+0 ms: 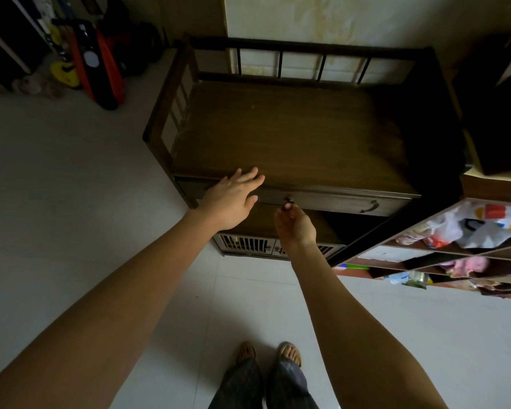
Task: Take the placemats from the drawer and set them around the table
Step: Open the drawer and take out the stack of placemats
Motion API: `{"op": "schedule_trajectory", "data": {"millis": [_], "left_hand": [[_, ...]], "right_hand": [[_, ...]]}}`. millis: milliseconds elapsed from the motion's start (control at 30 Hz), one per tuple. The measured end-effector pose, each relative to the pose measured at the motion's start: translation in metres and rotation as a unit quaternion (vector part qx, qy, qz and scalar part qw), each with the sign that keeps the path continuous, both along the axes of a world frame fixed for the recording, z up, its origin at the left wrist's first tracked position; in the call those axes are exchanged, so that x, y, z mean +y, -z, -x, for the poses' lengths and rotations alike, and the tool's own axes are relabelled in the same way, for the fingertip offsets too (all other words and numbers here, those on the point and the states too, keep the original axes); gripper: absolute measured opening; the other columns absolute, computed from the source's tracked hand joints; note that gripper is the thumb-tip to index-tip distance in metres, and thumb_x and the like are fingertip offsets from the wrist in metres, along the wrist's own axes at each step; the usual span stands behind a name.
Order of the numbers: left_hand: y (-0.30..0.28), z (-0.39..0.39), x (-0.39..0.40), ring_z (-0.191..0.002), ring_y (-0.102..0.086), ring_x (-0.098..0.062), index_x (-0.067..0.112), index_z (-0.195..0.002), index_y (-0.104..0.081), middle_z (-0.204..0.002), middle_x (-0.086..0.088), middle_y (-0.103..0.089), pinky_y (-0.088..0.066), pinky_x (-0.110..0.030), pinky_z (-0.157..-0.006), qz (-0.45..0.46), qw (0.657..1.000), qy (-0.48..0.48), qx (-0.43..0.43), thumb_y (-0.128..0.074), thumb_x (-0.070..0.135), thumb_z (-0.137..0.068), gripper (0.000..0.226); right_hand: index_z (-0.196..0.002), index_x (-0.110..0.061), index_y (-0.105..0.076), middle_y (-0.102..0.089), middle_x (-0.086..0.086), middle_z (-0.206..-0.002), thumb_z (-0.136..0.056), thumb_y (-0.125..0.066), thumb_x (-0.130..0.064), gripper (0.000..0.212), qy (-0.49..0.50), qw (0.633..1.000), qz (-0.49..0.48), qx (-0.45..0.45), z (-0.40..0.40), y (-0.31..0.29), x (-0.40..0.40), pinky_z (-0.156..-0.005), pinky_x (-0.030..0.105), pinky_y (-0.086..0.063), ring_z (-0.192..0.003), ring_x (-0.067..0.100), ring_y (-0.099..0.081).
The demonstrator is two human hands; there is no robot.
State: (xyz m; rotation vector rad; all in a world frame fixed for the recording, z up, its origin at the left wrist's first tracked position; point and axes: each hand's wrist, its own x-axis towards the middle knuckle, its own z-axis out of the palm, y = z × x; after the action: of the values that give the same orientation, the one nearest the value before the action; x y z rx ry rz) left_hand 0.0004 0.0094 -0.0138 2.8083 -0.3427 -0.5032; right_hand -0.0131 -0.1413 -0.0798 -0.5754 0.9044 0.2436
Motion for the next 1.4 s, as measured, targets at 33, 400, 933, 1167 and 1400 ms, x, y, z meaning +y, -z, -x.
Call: {"op": "schedule_trajectory", "data": {"millis": [33, 400, 933, 1167, 1400], "left_hand": [[0.000, 0.001, 0.000, -0.149, -0.006, -0.020, 0.027, -0.153, -0.018, -0.161, 0.008, -0.007, -0.011, -0.040, -0.120, 0.000, 1.000, 0.002, -0.002, -0.034, 0.029, -0.104, 0.051], [0.006, 0.007, -0.005, -0.149, -0.003, -0.023, 0.026, -0.154, -0.013, -0.162, 0.005, -0.003, -0.011, -0.045, -0.119, -0.023, 1.000, 0.000, -0.018, -0.034, 0.033, -0.103, 0.055], [0.041, 0.132, -0.044, -0.119, -0.053, -0.032, 0.013, -0.130, -0.049, -0.130, -0.012, -0.053, -0.049, -0.043, -0.096, 0.521, 0.576, -0.589, 0.226, -0.057, 0.048, -0.091, 0.053], [0.042, 0.076, -0.045, -0.122, -0.045, -0.041, 0.011, -0.122, -0.044, -0.131, -0.022, -0.043, -0.043, -0.054, -0.103, 0.656, 0.373, -0.608, 0.245, -0.061, 0.017, -0.091, 0.037], [0.032, 0.079, -0.042, -0.112, -0.045, -0.042, 0.010, -0.092, -0.045, -0.109, -0.020, -0.046, -0.040, -0.059, -0.103, 0.654, 0.386, -0.595, 0.262, -0.047, -0.005, -0.088, 0.016]], "right_hand": [[-0.095, -0.003, -0.061, -0.061, 0.007, -0.081, -0.096, -0.051, -0.007, 0.011, 0.006, 1.000, 0.002, -0.002, 0.003, -0.002, 0.002, -0.100, 0.036, -0.048, -0.081, 0.018, -0.062], [-0.079, -0.005, -0.056, -0.066, 0.018, -0.105, -0.099, -0.047, -0.011, 0.023, -0.075, 0.995, 0.062, 0.022, 0.064, -0.010, -0.006, -0.098, 0.034, -0.049, -0.105, 0.028, -0.063], [-0.118, -0.008, -0.052, -0.062, 0.020, -0.118, -0.091, -0.059, -0.030, 0.036, -0.245, 0.964, 0.103, -0.021, 0.081, -0.015, -0.057, -0.096, 0.045, -0.049, -0.111, 0.032, -0.060], [-0.118, -0.011, -0.047, -0.055, 0.025, -0.119, -0.090, -0.062, -0.023, 0.034, -0.180, 0.979, 0.074, 0.065, 0.047, -0.011, -0.079, -0.088, 0.045, -0.055, -0.107, 0.040, -0.058], [-0.119, -0.010, -0.047, -0.053, 0.024, -0.123, -0.090, -0.060, -0.016, 0.033, -0.157, 0.982, 0.055, 0.089, 0.051, -0.016, -0.075, -0.089, 0.046, -0.055, -0.112, 0.041, -0.056]]}}
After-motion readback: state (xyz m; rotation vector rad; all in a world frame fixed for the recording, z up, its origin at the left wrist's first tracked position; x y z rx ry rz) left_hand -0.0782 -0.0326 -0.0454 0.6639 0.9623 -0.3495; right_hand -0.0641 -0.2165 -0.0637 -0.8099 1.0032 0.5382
